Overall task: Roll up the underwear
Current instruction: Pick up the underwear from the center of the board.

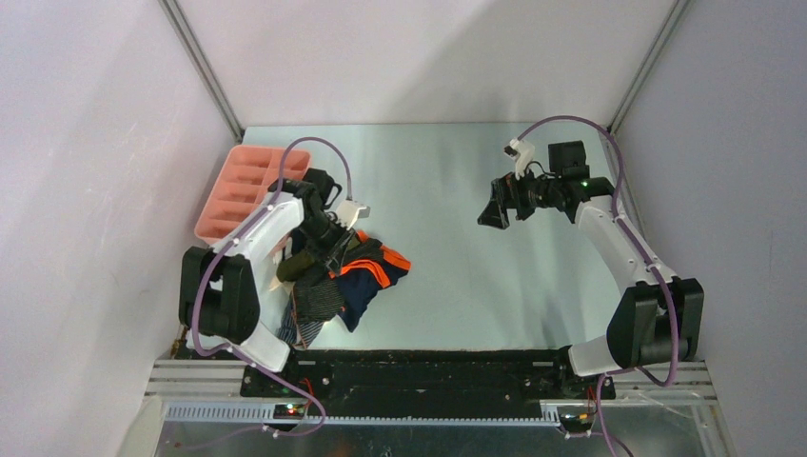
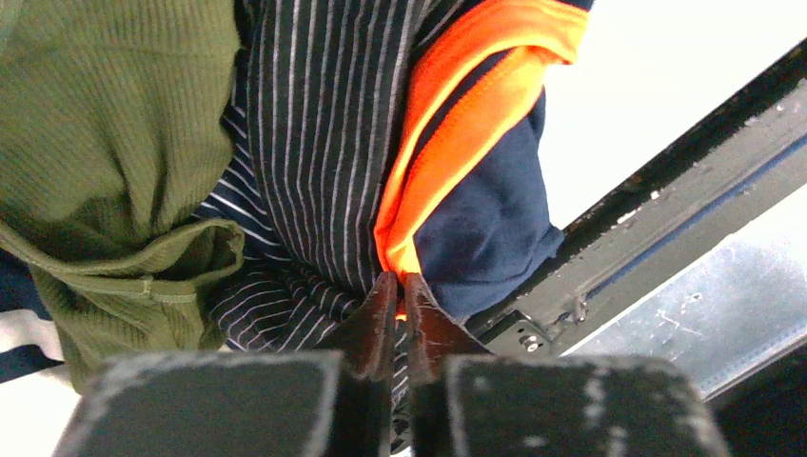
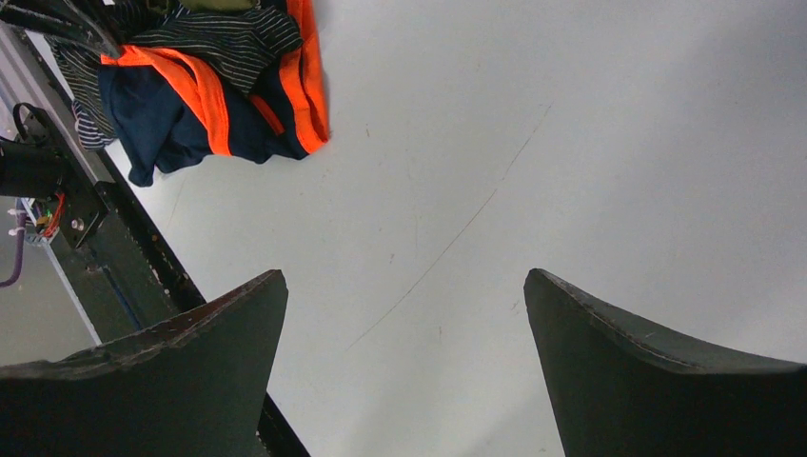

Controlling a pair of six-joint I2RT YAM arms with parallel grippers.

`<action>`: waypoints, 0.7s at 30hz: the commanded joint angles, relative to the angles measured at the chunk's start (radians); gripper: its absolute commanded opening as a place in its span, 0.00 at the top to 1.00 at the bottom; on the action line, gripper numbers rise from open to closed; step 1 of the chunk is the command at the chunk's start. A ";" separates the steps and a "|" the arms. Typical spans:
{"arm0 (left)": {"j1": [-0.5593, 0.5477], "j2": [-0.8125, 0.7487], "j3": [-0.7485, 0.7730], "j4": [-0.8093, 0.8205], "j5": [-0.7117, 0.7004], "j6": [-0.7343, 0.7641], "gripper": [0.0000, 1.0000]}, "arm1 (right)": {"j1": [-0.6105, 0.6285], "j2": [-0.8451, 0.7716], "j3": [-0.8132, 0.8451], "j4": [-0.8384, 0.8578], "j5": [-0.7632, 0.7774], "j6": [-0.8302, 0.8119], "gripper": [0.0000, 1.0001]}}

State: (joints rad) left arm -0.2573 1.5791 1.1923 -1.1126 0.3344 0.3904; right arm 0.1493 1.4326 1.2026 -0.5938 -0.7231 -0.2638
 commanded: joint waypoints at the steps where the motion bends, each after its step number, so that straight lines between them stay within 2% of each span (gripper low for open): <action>1: -0.003 -0.022 0.089 -0.030 0.113 0.036 0.99 | 0.004 -0.018 -0.009 0.022 -0.015 -0.010 0.01; 5: -0.002 -0.076 0.164 -0.032 0.266 0.082 1.00 | 0.003 -0.018 -0.010 0.019 -0.016 -0.013 0.01; 9: -0.003 -0.152 0.208 0.080 0.342 0.159 1.00 | -0.002 -0.023 -0.010 0.021 -0.013 -0.014 0.01; 11: -0.003 -0.163 0.227 0.159 0.379 0.149 1.00 | -0.005 -0.024 -0.009 0.021 -0.013 -0.013 0.00; 15: -0.050 -0.088 0.329 0.254 0.455 0.078 1.00 | -0.010 -0.024 -0.011 0.027 -0.015 -0.005 0.01; 21: -0.161 0.147 0.544 0.407 0.501 -0.064 1.00 | -0.021 -0.033 -0.011 0.018 -0.015 -0.007 0.01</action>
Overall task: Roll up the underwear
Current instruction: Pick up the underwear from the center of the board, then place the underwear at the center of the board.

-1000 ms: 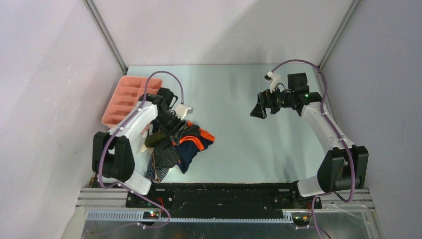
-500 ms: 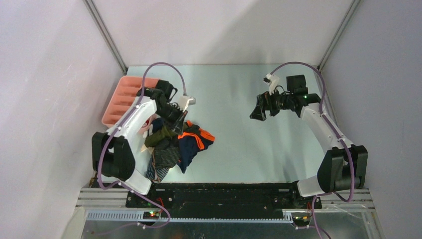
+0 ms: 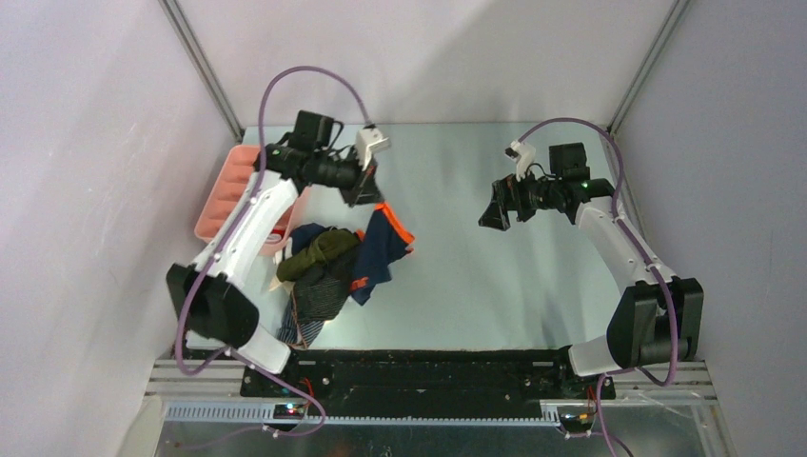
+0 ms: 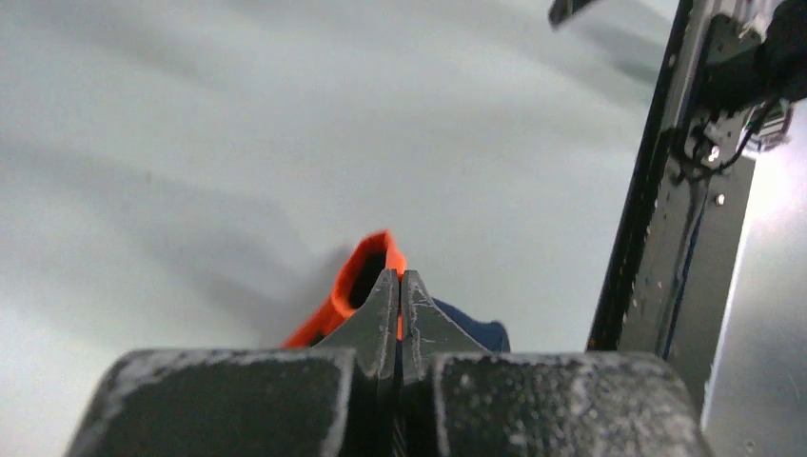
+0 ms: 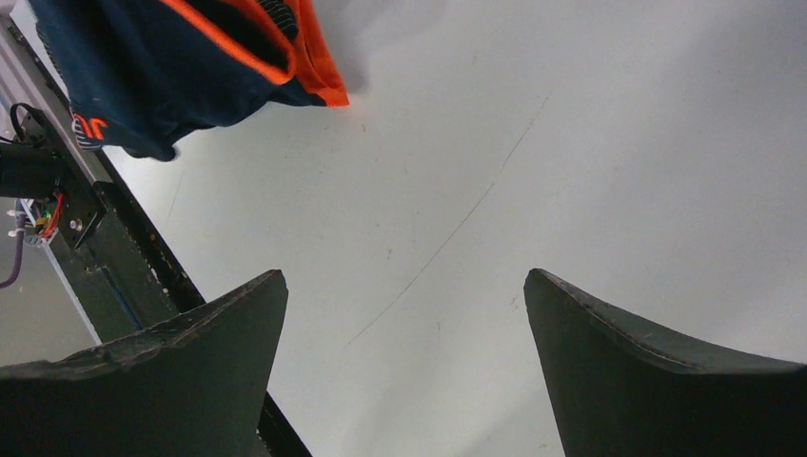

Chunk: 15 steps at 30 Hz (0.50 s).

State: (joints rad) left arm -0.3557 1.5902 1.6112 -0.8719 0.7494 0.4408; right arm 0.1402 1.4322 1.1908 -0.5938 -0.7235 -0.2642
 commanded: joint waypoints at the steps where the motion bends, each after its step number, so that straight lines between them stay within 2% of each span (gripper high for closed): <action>1: -0.091 0.171 0.158 0.172 0.089 -0.122 1.00 | -0.015 -0.035 0.001 0.012 -0.015 -0.007 0.00; 4: -0.164 0.329 0.292 0.228 0.083 -0.185 1.00 | -0.036 -0.043 -0.003 0.006 -0.011 0.005 0.01; 6: -0.204 0.375 0.265 0.402 0.060 -0.310 1.00 | -0.056 -0.052 -0.009 0.001 -0.004 0.017 0.01; 7: -0.216 0.387 0.249 0.541 0.034 -0.422 1.00 | -0.063 -0.060 -0.014 0.001 0.003 0.023 0.01; 10: -0.216 0.433 0.183 0.766 -0.051 -0.608 0.99 | -0.097 -0.076 -0.029 0.000 0.011 0.066 0.01; 11: -0.216 0.440 0.170 0.861 -0.097 -0.662 0.92 | -0.103 -0.082 -0.043 0.003 0.012 0.079 0.01; 12: -0.214 0.442 0.150 0.897 -0.118 -0.680 0.61 | -0.111 -0.084 -0.059 0.009 0.014 0.105 0.01; 14: -0.209 0.443 0.165 0.926 -0.187 -0.691 0.43 | -0.116 -0.087 -0.084 0.018 0.018 0.143 0.01; 15: -0.206 0.438 0.176 0.896 -0.215 -0.666 0.40 | -0.117 -0.089 -0.091 0.021 0.021 0.155 0.01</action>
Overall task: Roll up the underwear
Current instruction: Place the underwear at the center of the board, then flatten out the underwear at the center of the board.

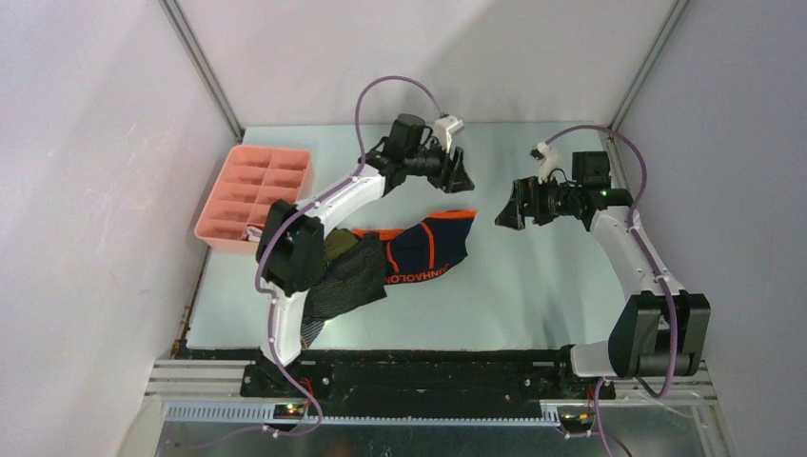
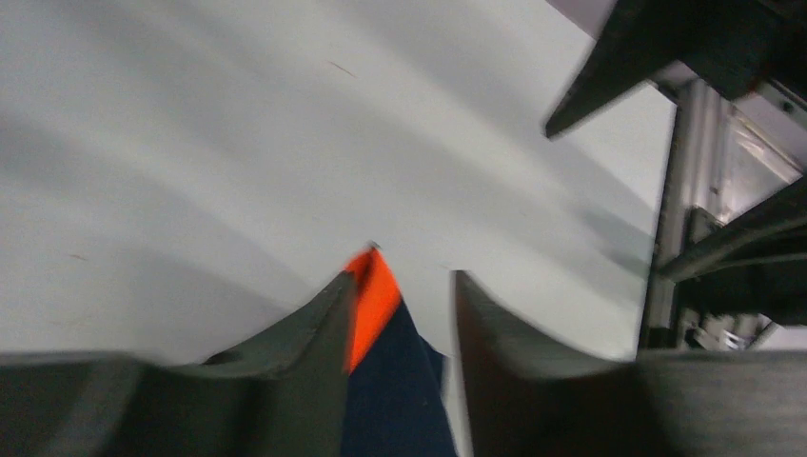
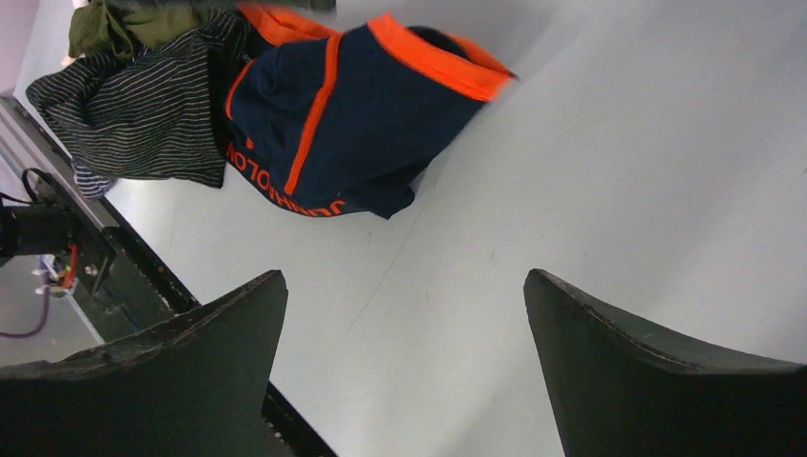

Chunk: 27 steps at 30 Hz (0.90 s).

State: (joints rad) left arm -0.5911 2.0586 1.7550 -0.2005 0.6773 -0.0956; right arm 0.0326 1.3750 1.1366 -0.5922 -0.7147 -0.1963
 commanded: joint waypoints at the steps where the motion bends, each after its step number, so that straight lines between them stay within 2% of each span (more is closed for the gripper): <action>1: 0.042 -0.035 0.057 0.196 -0.155 -0.113 0.38 | -0.009 -0.032 -0.054 0.028 0.015 0.107 0.01; 5: 0.095 -0.077 0.097 -0.068 -0.243 -0.042 0.35 | -0.004 -0.008 -0.094 0.047 0.091 0.151 0.04; 7: 0.130 -0.115 0.052 -0.147 -0.201 -0.008 0.36 | 0.009 0.017 -0.098 0.047 0.110 0.146 0.10; 9: 0.160 -0.182 -0.056 -0.185 -0.171 0.019 0.38 | 0.059 0.044 -0.084 0.035 0.113 0.072 0.13; 10: 0.176 -0.233 -0.135 -0.195 -0.165 0.025 0.38 | 0.115 0.054 -0.078 0.019 0.115 -0.024 0.14; 14: 0.200 -0.375 -0.354 -0.224 -0.120 0.059 0.37 | 0.276 0.175 -0.022 -0.012 0.196 -0.231 0.07; 17: 0.201 -0.432 -0.441 -0.280 -0.102 0.157 0.36 | 0.321 0.272 0.022 -0.002 0.229 -0.230 0.08; 21: 0.205 -0.403 -0.457 -0.497 -0.162 0.315 0.41 | 0.342 0.406 0.094 -0.005 0.264 -0.178 0.12; 22: 0.211 -0.394 -0.460 -0.569 -0.184 0.358 0.42 | 0.345 0.435 0.110 -0.006 0.258 -0.176 0.16; 25: 0.247 -0.393 -0.537 -0.617 -0.224 0.374 0.46 | 0.362 0.475 0.138 -0.004 0.249 -0.165 0.27; 26: 0.277 -0.401 -0.557 -0.602 -0.253 0.360 0.46 | 0.364 0.485 0.146 0.003 0.248 -0.158 0.37; 27: 0.290 -0.417 -0.596 -0.593 -0.267 0.355 0.46 | 0.363 0.489 0.152 0.018 0.247 -0.142 0.42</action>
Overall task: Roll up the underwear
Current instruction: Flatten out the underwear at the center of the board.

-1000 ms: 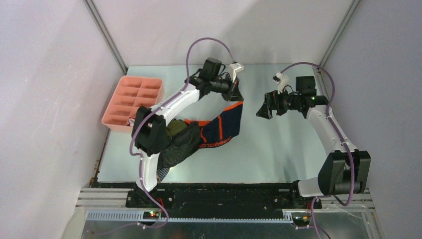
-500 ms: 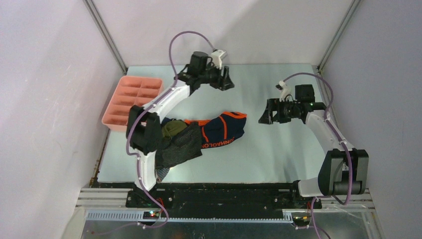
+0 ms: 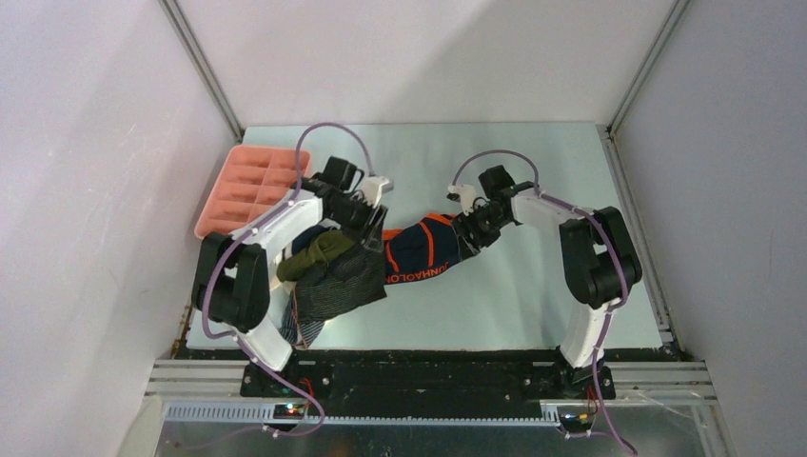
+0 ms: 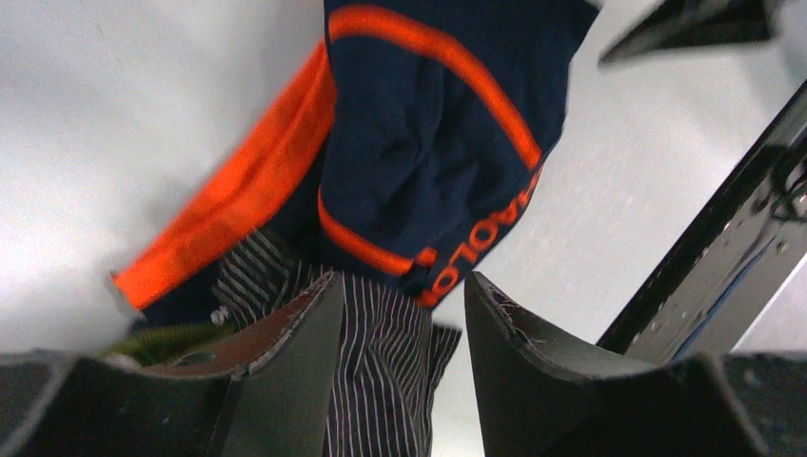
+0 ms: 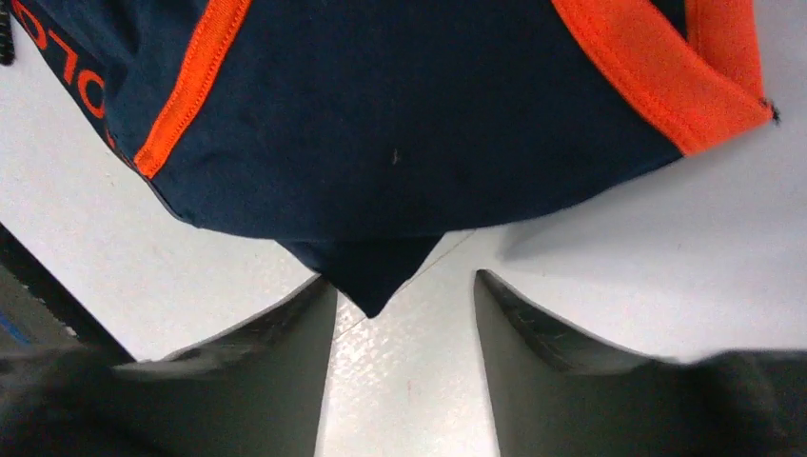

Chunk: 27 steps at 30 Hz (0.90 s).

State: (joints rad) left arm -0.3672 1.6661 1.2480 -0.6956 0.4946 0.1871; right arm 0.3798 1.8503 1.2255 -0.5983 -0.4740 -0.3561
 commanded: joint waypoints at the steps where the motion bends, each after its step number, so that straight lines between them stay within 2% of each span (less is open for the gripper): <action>1: 0.097 -0.033 -0.103 -0.083 -0.116 0.073 0.46 | 0.015 0.018 0.067 0.030 0.012 0.024 0.59; 2: 0.111 -0.035 -0.121 -0.078 -0.133 0.078 0.47 | 0.011 0.016 0.073 0.042 0.021 0.035 0.68; 3: 0.132 -0.037 -0.125 -0.072 -0.177 0.092 0.47 | 0.004 0.008 0.075 0.047 0.040 0.037 0.87; 5: 0.159 -0.034 -0.132 -0.069 -0.224 0.107 0.47 | -0.024 -0.021 0.083 0.043 0.055 0.027 1.00; 10: 0.192 -0.021 -0.122 -0.069 -0.259 0.126 0.48 | -0.162 -0.102 0.114 -0.010 0.083 -0.067 1.00; 14: 0.191 -0.005 -0.093 -0.070 -0.236 0.119 0.48 | -0.270 -0.070 0.198 -0.014 0.148 -0.182 1.00; 15: 0.192 0.004 -0.086 -0.068 -0.227 0.114 0.48 | -0.287 -0.050 0.222 -0.008 0.158 -0.200 0.97; 16: 0.191 0.010 -0.067 -0.065 -0.204 0.103 0.48 | -0.291 -0.005 0.266 0.001 0.187 -0.203 0.80; 17: 0.191 0.021 -0.055 -0.064 -0.193 0.096 0.47 | -0.288 0.014 0.287 0.031 0.211 -0.204 0.70; 18: 0.188 0.027 -0.024 -0.065 -0.180 0.081 0.47 | -0.278 0.049 0.326 0.052 0.287 -0.202 0.48; 19: 0.186 0.040 0.015 -0.069 -0.175 0.075 0.46 | -0.270 0.068 0.360 0.089 0.333 -0.191 0.37; 20: 0.179 0.053 0.035 -0.078 -0.163 0.065 0.46 | -0.256 0.071 0.375 0.102 0.415 -0.184 0.21; 22: 0.169 0.071 0.096 -0.090 -0.152 0.051 0.45 | -0.248 0.049 0.407 0.103 0.458 -0.135 0.11; 23: 0.164 0.075 0.131 -0.092 -0.148 0.045 0.45 | -0.249 0.021 0.416 0.069 0.455 -0.053 0.09; 25: 0.159 0.088 0.176 -0.098 -0.122 0.028 0.44 | -0.252 -0.037 0.394 -0.016 0.398 0.122 0.09; 27: 0.153 0.102 0.222 -0.102 -0.098 0.011 0.44 | -0.255 -0.113 0.296 -0.068 0.221 0.297 0.14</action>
State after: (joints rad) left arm -0.1982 1.7531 1.3739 -0.7895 0.3256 0.2420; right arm 0.1299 1.8912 1.5894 -0.5575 -0.1154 -0.3950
